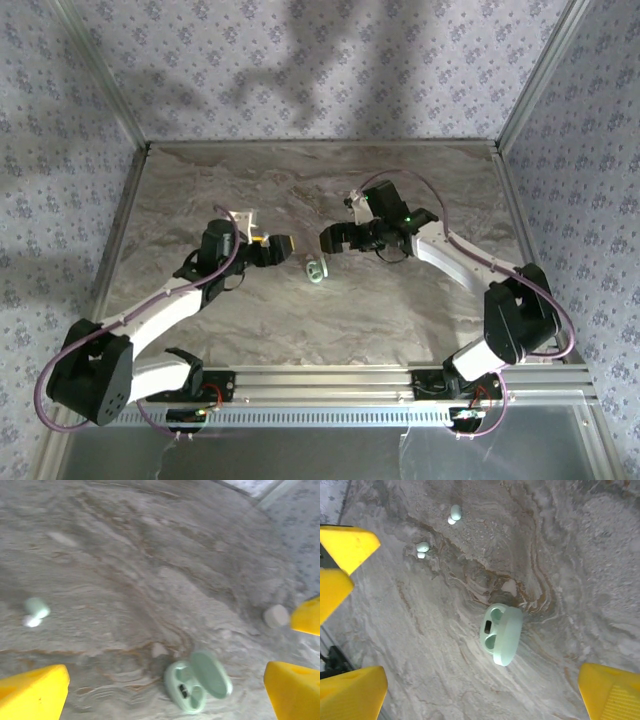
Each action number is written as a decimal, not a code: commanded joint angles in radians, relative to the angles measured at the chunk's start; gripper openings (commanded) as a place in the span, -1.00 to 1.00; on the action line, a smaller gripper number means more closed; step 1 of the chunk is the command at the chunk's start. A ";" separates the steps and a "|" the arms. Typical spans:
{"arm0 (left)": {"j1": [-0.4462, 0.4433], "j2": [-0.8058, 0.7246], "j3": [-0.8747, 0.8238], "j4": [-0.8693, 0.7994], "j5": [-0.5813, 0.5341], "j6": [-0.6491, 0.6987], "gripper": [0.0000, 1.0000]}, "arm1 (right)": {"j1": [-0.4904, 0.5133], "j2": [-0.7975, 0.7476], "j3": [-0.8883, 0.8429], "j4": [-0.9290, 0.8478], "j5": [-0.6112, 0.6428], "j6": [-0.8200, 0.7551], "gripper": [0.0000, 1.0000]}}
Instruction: Insert the wireless bluetooth earbuds into the charging case
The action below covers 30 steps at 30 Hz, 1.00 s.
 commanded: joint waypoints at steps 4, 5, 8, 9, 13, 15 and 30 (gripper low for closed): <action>0.076 0.054 0.079 -0.184 -0.071 0.015 0.99 | -0.023 -0.096 -0.121 0.111 0.099 -0.072 1.00; 0.083 0.075 0.113 -0.230 -0.074 0.017 1.00 | -0.024 -0.110 -0.140 0.122 0.111 -0.074 1.00; 0.096 0.169 0.247 -0.403 -0.081 0.034 1.00 | -0.035 -0.167 -0.223 0.203 0.157 -0.060 1.00; 0.099 0.205 0.294 -0.454 -0.084 0.036 1.00 | -0.043 -0.185 -0.259 0.247 0.160 -0.046 1.00; 0.100 0.353 0.478 -0.610 -0.132 0.062 0.99 | -0.066 -0.212 -0.358 0.366 0.200 -0.007 1.00; 0.100 0.435 0.574 -0.675 -0.150 0.078 0.99 | -0.070 -0.217 -0.390 0.417 0.193 0.009 1.00; 0.097 0.824 1.011 -0.983 -0.231 0.145 0.50 | -0.087 -0.169 -0.420 0.488 0.199 0.033 0.81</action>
